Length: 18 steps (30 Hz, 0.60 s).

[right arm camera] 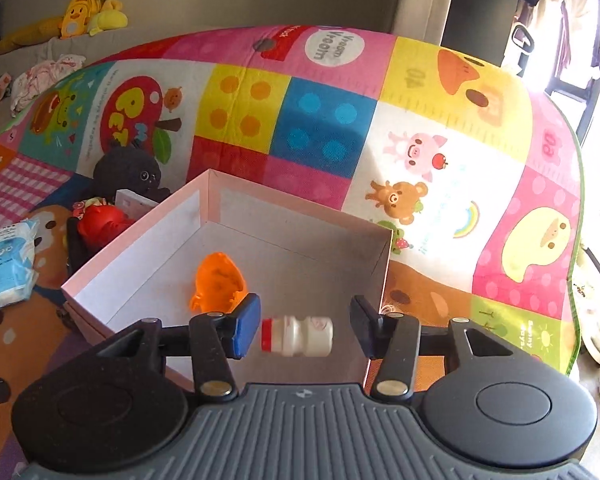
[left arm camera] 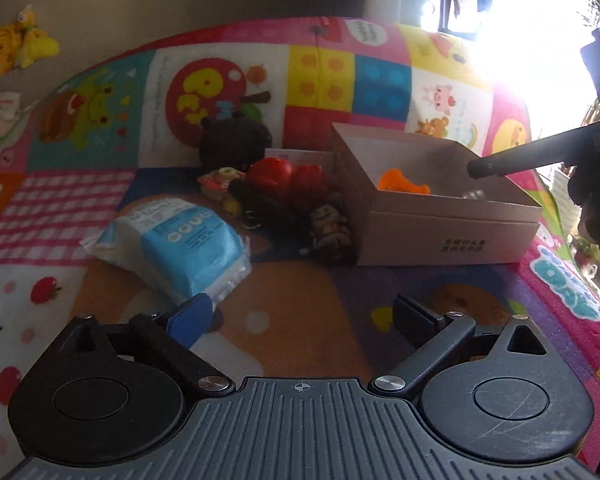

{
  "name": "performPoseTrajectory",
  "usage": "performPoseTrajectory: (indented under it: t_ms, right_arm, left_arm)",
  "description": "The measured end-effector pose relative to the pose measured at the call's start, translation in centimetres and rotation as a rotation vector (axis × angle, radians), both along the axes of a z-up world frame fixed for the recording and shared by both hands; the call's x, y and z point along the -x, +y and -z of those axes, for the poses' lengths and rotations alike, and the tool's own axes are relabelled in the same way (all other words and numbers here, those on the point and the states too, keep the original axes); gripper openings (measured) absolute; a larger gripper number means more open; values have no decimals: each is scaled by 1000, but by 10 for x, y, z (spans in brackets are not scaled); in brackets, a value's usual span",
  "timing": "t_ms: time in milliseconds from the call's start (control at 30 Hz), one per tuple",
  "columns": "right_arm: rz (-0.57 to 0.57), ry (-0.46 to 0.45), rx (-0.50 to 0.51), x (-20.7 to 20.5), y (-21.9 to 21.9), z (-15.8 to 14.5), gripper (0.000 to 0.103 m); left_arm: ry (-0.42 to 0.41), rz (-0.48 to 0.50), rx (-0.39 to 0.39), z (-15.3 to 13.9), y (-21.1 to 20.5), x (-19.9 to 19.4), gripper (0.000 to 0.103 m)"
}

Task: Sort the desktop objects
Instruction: 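Lower the orange cup into the pink box with the left tool while the right tool drops the bottle in, then grasp the red toy figure with the right tool and lift it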

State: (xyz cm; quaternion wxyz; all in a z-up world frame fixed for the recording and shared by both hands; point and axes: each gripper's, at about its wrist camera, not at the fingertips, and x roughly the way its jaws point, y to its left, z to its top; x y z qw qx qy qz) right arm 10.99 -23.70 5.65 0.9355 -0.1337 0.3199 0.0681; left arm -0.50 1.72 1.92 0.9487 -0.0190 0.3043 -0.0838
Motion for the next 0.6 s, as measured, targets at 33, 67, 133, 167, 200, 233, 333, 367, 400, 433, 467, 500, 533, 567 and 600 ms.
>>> performPoseTrajectory:
  t_ms: [33,67,133,167,200,233,333,367,400,433,467,500,533,567,600]
  right_arm:
    - [-12,-4,4,3,4,1,50]
    - [-30,-10,3,8,10,0,50]
    - [-82,-31,11,20,24,-5,50]
    - [-104,-44,18,26,31,-6,50]
    - [-139,-63,30,33,41,-10,50]
    - [-164,-74,38,39,47,-11,50]
    - [-234,-96,44,52,71,-15,50]
    - [-256,-94,41,54,77,-16,50]
    - [-276,-91,39,55,84,-16,50]
    - [-298,-84,36,54,93,-17,50]
    - [-311,-71,27,50,99,-18,50]
    - [-326,-39,4,43,109,-20,50]
    - [-331,-11,-15,35,115,-21,50]
    - [-329,19,-38,24,122,-22,50]
    - [-325,56,-60,13,130,-22,50]
  left_arm:
    - [3,-13,-4,2,4,0,100]
    - [6,-22,-5,3,7,0,100]
    - [13,-37,0,5,11,-3,100]
    - [16,-42,2,6,12,-5,100]
    - [20,-48,-2,8,13,-8,100]
    - [20,-55,-7,8,13,-9,100]
    - [4,-72,-26,7,15,-12,100]
    - [-9,-88,-36,6,16,-11,100]
    - [-19,-106,-46,6,18,-11,100]
    - [-22,-124,-52,6,20,-11,100]
    - [-17,-138,-47,7,24,-12,100]
    - [-9,-146,-37,7,27,-13,100]
    - [-2,-148,-27,7,30,-13,100]
    - [0,-145,-21,7,32,-13,100]
    - [0,-141,-19,7,33,-11,100]
